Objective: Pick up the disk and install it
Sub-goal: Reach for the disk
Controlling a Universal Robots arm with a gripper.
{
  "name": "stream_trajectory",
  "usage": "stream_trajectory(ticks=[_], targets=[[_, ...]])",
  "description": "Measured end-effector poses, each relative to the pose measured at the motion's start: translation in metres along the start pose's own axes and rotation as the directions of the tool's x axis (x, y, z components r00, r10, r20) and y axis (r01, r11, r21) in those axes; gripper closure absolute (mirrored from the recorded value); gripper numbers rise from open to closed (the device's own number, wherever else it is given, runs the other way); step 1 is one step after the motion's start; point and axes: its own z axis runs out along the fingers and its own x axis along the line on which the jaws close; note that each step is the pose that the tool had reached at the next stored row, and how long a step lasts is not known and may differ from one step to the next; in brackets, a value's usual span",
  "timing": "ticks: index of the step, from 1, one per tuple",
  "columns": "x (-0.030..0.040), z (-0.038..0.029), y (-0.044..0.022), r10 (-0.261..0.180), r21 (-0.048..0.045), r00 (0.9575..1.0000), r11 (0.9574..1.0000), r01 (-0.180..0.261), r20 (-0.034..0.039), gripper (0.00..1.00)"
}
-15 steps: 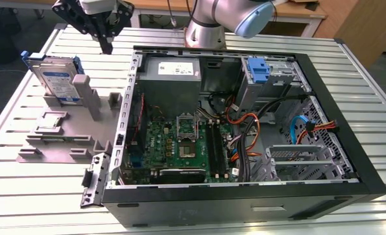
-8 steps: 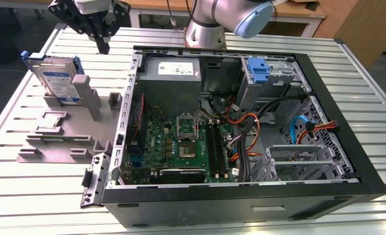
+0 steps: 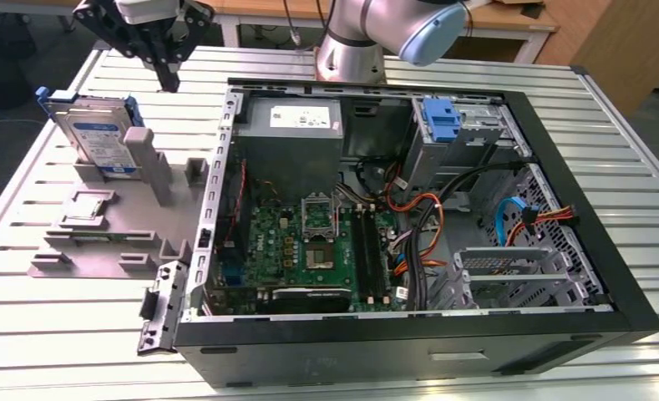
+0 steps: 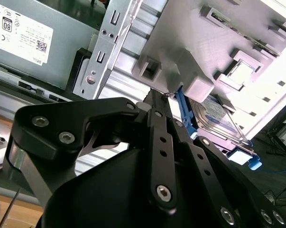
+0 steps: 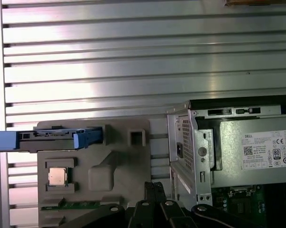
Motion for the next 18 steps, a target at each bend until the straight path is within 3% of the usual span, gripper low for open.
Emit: stream_trajectory(ticks=[18], targets=[[0.0177,0.0011,0.0018,0.0,0.0001,1.0,1.0,0.0,-0.0004,0.9]])
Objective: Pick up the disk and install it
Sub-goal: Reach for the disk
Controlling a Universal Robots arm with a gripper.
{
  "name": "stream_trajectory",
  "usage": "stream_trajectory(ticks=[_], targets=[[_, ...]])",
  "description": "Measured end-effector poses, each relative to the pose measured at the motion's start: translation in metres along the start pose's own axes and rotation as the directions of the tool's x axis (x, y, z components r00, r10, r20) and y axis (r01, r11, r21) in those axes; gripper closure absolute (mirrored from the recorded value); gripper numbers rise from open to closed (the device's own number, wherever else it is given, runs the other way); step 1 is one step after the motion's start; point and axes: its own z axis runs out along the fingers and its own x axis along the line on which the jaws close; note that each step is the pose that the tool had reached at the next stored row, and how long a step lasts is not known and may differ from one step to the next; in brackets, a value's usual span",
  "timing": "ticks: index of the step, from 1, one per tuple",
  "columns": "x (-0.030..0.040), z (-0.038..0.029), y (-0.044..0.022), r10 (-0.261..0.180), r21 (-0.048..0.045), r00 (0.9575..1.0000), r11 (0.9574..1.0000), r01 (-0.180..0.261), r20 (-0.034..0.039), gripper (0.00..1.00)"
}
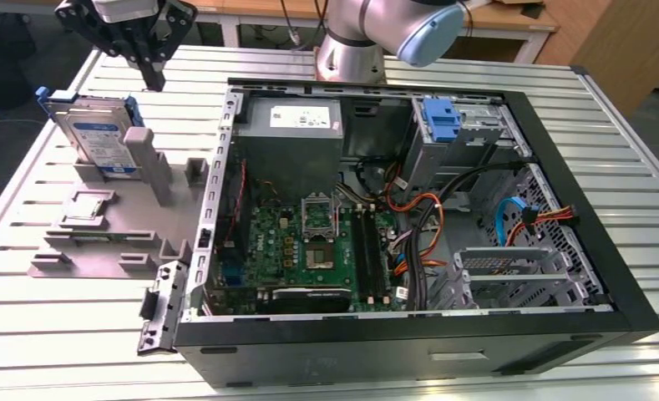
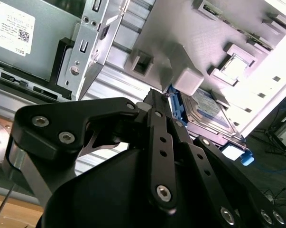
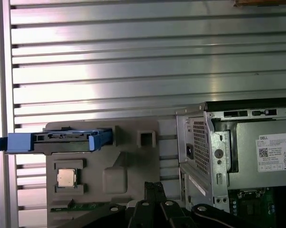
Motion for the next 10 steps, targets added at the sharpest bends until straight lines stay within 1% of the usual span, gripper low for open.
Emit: stream_trajectory(ticks=[10], targets=[[0.0096,0.0009,0.0032,0.0,0.0001,1.0,1.0,0.0,-0.0013,0.9]])
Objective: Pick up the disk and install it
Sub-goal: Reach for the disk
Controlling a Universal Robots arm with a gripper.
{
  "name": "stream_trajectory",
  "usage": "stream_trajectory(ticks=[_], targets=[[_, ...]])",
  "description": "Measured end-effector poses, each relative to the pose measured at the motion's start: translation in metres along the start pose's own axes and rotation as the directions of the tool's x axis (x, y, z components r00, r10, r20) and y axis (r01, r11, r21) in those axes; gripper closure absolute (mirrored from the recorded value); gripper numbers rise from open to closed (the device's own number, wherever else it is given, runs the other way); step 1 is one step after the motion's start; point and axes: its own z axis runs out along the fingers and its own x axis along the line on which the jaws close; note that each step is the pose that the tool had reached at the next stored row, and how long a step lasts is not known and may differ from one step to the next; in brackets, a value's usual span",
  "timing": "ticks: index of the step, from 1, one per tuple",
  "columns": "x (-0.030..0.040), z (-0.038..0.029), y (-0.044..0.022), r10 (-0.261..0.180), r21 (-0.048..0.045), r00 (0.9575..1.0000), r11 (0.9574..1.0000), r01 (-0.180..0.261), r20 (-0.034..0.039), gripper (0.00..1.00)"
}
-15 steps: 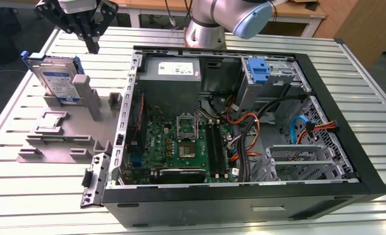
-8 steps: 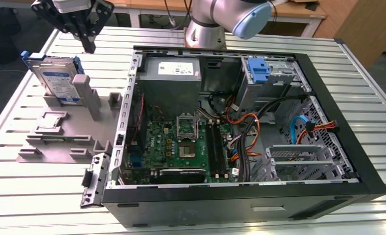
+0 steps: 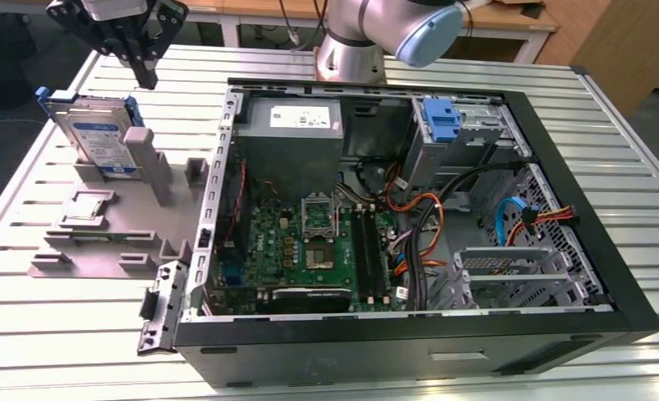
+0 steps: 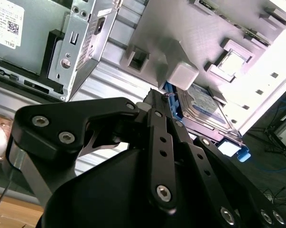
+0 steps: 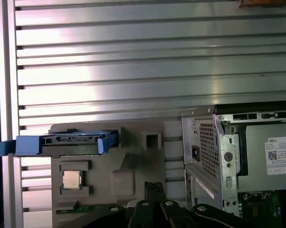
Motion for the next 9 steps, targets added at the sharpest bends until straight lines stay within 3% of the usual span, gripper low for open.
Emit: stream_trajectory(ticks=[9], targets=[[0.0104,0.0011,0.0041,0.0,0.0001,1.0,1.0,0.0,-0.0013,0.9]])
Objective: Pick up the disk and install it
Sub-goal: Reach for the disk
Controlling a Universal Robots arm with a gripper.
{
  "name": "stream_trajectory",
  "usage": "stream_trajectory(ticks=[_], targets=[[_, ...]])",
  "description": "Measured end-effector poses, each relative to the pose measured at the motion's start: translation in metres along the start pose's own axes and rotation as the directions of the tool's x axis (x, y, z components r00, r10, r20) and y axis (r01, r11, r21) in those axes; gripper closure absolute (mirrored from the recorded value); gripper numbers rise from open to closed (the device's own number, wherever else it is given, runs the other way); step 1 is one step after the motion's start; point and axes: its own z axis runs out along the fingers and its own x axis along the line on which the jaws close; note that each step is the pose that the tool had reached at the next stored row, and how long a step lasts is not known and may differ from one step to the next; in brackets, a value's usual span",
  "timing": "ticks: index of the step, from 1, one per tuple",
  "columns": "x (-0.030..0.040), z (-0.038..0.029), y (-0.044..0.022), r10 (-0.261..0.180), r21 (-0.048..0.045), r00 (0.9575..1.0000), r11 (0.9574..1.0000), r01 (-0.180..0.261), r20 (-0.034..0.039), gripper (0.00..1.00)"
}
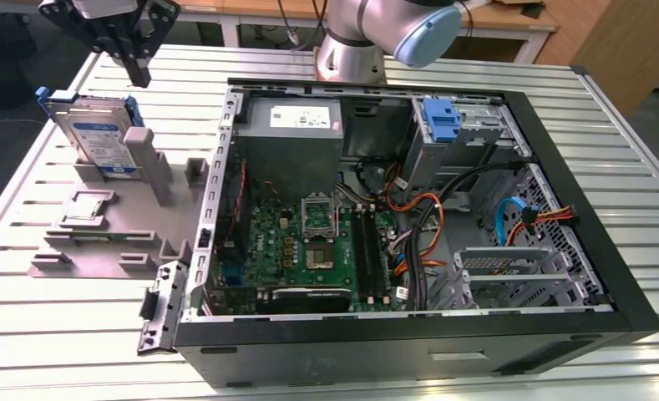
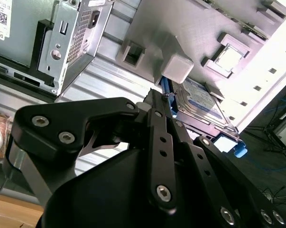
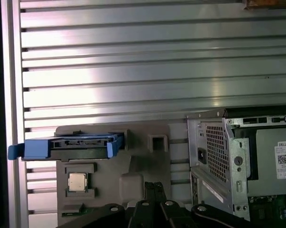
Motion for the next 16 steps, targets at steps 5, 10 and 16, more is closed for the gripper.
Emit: stream_trajectory(ticks=[5,10,16], targets=[[0.007,0.0006,0.0018,0.0,0.0001,1.0,1.0,0.0,-0.0005,0.9],[0.0148,0.0011,0.003,0.0,0.0001,1.0,1.0,0.0,-0.0007,0.9],[0.0235,0.0016,0.0038,0.0,0.0001,1.0,1.0,0.0,-0.0011,0.9]])
